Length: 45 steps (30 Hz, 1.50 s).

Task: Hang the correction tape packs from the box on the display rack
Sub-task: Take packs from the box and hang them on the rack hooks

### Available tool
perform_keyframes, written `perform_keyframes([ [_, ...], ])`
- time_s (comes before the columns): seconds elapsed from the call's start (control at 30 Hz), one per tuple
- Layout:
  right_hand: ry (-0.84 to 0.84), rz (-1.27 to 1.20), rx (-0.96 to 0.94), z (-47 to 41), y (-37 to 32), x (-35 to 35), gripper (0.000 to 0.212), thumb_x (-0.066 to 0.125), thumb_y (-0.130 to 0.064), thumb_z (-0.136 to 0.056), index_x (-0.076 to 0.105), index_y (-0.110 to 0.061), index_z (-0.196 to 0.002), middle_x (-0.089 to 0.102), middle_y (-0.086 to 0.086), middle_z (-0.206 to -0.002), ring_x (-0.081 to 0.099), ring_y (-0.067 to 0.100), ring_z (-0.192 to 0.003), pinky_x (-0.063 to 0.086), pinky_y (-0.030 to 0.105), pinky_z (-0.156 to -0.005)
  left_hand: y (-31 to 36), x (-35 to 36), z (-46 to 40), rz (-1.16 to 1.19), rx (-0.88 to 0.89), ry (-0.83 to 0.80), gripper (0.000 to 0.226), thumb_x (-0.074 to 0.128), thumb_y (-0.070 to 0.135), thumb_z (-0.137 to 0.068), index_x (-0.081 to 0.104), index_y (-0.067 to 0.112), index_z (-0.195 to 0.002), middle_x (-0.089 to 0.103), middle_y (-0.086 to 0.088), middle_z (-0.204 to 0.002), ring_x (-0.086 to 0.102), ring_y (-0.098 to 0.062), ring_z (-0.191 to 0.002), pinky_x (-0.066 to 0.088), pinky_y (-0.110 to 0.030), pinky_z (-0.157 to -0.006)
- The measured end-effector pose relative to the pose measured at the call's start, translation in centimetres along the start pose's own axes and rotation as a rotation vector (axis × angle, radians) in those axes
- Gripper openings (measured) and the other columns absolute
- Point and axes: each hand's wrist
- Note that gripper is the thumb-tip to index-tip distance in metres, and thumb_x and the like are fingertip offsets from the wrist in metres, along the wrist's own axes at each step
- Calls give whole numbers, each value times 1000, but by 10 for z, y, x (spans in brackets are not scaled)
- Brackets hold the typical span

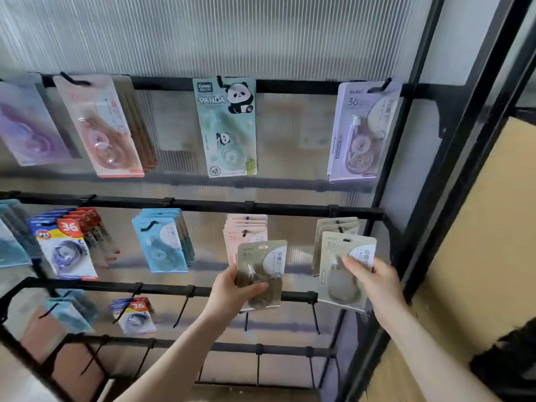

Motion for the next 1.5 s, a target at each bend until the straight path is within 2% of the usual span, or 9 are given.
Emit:
perform_keyframes([
  [0.2, 22, 7, 51, -13, 9, -11, 16, 73, -32, -80, 66, -24, -92, 71, 1, -98, 66, 23, -94, 54, 44, -86, 3, 12, -4, -46, -4, -20, 28, 77, 4, -76, 60, 17, -94, 66, -15, -89, 64, -18, -81, 53, -17, -61],
  [0.27, 26, 5, 61, -14, 10, -12, 18, 73, -31, -80, 66, -21, -94, 71, 3, -96, 68, 22, -90, 56, 43, -83, 4, 13, -7, -59, -9, -31, 28, 77, 5, -76, 60, 18, -94, 67, -13, -90, 65, -18, -83, 52, -16, -60],
  [0.37, 4, 15, 57, -15, 6, -13, 13, 71, -28, -82, 65, -20, -90, 72, 1, -88, 69, 16, -80, 56, 31, -66, 5, 13, -13, -76, -1, -40, 27, 78, 7, -76, 61, 13, -95, 66, -15, -91, 66, -23, -87, 53, -17, -62],
  [0.47, -37, 27, 65, -16, 4, -11, 16, 71, -29, -82, 65, -19, -94, 72, 0, -87, 70, 15, -79, 53, 26, -60, 9, 12, -16, -69, 19, -63, 29, 76, 7, -77, 59, 23, -93, 67, -4, -93, 65, -13, -87, 52, -15, -61],
  [0.77, -47, 7, 101, -17, 7, -8, 13, 69, -28, -84, 65, -20, -94, 72, 1, -90, 70, 16, -80, 55, 27, -62, 6, 9, -25, -24, 24, -102, 31, 75, 5, -77, 60, 22, -98, 69, -1, -98, 66, -14, -92, 54, -17, -64],
  [0.9, -24, -85, 128, -16, 10, -8, 15, 67, -29, -86, 66, -17, -95, 73, 2, -87, 71, 20, -81, 57, 37, -74, 1, 10, -28, -23, 7, -103, 31, 76, 4, -77, 61, 21, -97, 70, -2, -97, 66, -15, -92, 53, -17, -65],
  [1.1, -28, -97, 95, -18, 11, -6, 8, 64, -26, -87, 64, -19, -92, 73, -4, -79, 71, 13, -71, 55, 27, -59, -7, 14, -28, -49, -17, -116, 35, 77, 7, -77, 60, 27, -99, 70, 1, -96, 66, -13, -92, 54, -20, -70],
  [1.3, 27, -109, 87, -18, 18, -3, 10, 64, -30, -87, 65, -21, -91, 71, 5, -98, 67, 24, -93, 53, 42, -86, -8, 19, -24, -53, -17, -127, 37, 75, 5, -78, 56, 32, -97, 68, 7, -98, 64, -10, -94, 53, -17, -69],
  [1.5, 79, -139, 100, -18, 16, 3, 10, 65, -30, -87, 65, -21, -88, 70, 0, -94, 65, 17, -89, 51, 34, -79, -12, 22, -23, -43, -32, -126, 41, 76, 5, -77, 56, 32, -101, 68, 6, -102, 64, -12, -98, 54, -19, -73],
])
Point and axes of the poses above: each hand's wrist, its own z-axis away from the middle knuckle, its own x-axis out of the palm, y = z × x
